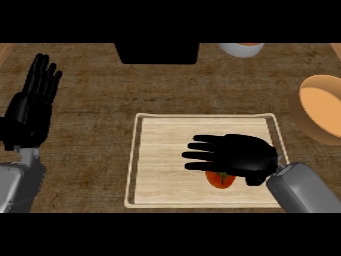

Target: Pick the tomato from the tray and place it in the pot

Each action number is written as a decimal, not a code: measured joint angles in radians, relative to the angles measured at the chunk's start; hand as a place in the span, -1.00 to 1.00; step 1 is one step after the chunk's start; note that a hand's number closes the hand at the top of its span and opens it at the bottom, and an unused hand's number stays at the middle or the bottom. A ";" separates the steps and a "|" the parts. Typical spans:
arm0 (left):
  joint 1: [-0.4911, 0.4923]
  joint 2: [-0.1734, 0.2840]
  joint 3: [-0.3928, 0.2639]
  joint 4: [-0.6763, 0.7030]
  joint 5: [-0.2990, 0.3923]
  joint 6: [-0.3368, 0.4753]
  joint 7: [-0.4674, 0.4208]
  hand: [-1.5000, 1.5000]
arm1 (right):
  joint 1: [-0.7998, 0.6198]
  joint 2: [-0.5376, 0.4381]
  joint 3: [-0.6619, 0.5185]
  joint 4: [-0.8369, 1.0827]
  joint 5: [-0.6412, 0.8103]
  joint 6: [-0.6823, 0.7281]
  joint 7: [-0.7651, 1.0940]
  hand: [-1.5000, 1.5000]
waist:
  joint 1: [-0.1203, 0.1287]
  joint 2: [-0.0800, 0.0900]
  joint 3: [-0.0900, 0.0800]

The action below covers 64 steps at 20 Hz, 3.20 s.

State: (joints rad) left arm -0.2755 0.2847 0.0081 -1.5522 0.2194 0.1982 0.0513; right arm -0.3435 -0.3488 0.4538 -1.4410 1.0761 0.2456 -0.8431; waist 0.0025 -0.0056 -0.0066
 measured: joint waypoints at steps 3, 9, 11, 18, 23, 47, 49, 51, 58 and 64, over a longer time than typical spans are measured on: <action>-0.016 -0.004 0.014 0.034 0.001 -0.022 -0.017 0.00 | -0.013 0.032 0.008 0.024 0.025 0.006 -0.009 1.00 | -0.001 -0.002 -0.003; 0.002 -0.022 0.014 0.018 -0.013 -0.021 -0.019 0.00 | -0.014 0.052 0.062 0.047 0.091 -0.075 -0.092 1.00 | 0.000 -0.008 -0.010; 0.002 -0.014 0.022 0.009 -0.008 -0.033 -0.011 0.00 | -0.007 0.056 0.067 0.043 0.102 -0.091 -0.108 1.00 | 0.000 -0.009 -0.011; -0.002 -0.023 0.031 0.021 -0.019 -0.040 -0.014 0.00 | 0.040 0.068 0.063 -0.005 0.144 -0.150 -0.119 1.00 | -0.005 -0.010 -0.011; -0.001 -0.024 0.034 0.020 -0.024 -0.039 -0.009 0.00 | 0.048 0.097 -0.059 -0.033 0.123 -0.162 -0.013 1.00 | -0.009 -0.002 -0.007; -0.024 -0.034 0.005 0.008 -0.028 -0.056 -0.010 0.00 | -0.477 0.281 -0.749 0.124 0.643 -0.341 1.662 1.00 | 0.061 0.022 -0.003; -0.026 -0.043 -0.004 0.006 -0.031 -0.054 -0.007 0.00 | -0.554 0.275 -0.757 0.166 0.731 -0.320 1.780 1.00 | 0.065 0.022 -0.001; -0.037 -0.046 -0.003 0.010 -0.034 -0.048 0.000 0.00 | -0.624 0.276 -0.763 0.222 0.804 -0.299 1.864 1.00 | 0.061 0.021 0.001; -0.024 -0.055 0.002 0.009 -0.049 -0.029 0.008 0.00 | -0.703 0.247 -0.841 0.331 0.866 -0.254 1.920 1.00 | 0.023 0.011 0.005; 0.006 -0.039 0.030 -0.022 -0.042 -0.036 0.026 0.00 | -0.613 0.212 -0.872 0.224 0.831 -0.245 1.891 1.00 | 0.002 0.004 0.006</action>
State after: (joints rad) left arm -0.2692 0.2460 0.0381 -1.5745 0.1770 0.1625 0.0772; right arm -0.9565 -0.1371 -0.4181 -1.2172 1.9075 0.0011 1.0479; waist 0.0043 -0.0011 -0.0002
